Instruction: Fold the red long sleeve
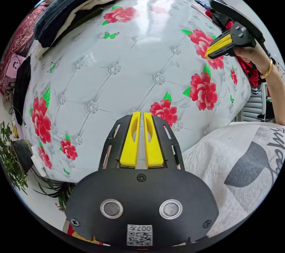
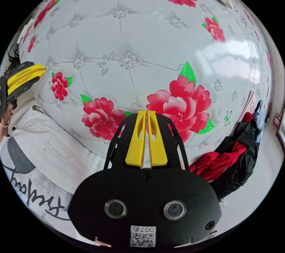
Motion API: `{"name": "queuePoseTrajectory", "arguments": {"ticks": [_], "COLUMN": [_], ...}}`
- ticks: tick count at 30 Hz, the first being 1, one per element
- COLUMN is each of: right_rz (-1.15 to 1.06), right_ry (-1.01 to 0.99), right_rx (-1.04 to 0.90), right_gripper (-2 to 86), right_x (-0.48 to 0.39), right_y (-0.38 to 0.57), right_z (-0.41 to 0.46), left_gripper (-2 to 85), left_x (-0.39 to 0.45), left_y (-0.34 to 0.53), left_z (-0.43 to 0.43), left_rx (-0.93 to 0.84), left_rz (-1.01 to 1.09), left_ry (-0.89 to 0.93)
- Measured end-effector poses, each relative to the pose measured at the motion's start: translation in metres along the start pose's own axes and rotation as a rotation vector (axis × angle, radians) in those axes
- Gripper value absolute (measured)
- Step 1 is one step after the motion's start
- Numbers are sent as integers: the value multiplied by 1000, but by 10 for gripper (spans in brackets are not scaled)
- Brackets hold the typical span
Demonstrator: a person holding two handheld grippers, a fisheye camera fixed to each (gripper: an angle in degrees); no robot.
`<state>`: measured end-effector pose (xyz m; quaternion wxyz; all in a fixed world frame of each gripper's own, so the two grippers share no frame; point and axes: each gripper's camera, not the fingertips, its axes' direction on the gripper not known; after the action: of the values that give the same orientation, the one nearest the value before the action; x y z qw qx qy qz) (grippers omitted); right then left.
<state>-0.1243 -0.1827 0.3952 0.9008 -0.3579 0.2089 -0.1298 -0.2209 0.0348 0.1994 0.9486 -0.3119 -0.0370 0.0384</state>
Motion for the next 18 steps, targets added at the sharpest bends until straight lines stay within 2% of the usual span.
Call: {"name": "queuePoseTrajectory", "arguments": {"ticks": [3, 7, 9, 13, 16, 18], "right_rz": [21, 37, 52, 309, 545, 650], "right_ry": [66, 198, 200, 197, 313, 309], "right_rx": [119, 196, 267, 444, 367, 328], "right_gripper": [0, 0, 2, 23, 68, 90], "right_x": [-16, -39, -39, 25, 107, 153], "right_y": [10, 16, 27, 88, 138, 167], "right_z": [0, 3, 4, 3, 24, 39], "left_gripper": [-9, -10, -10, -10, -10, -10], "left_x": [23, 45, 53, 63, 67, 72], "left_y": [-11, -26, -34, -45, -50, -53], "left_z": [17, 14, 14, 13, 12, 12], "left_rx": [-91, -96, -118, -143, -138, -142], "left_rz": [28, 90, 131, 166, 169, 194], "left_ry": [-31, -112, -140, -175, -193, -220]}}
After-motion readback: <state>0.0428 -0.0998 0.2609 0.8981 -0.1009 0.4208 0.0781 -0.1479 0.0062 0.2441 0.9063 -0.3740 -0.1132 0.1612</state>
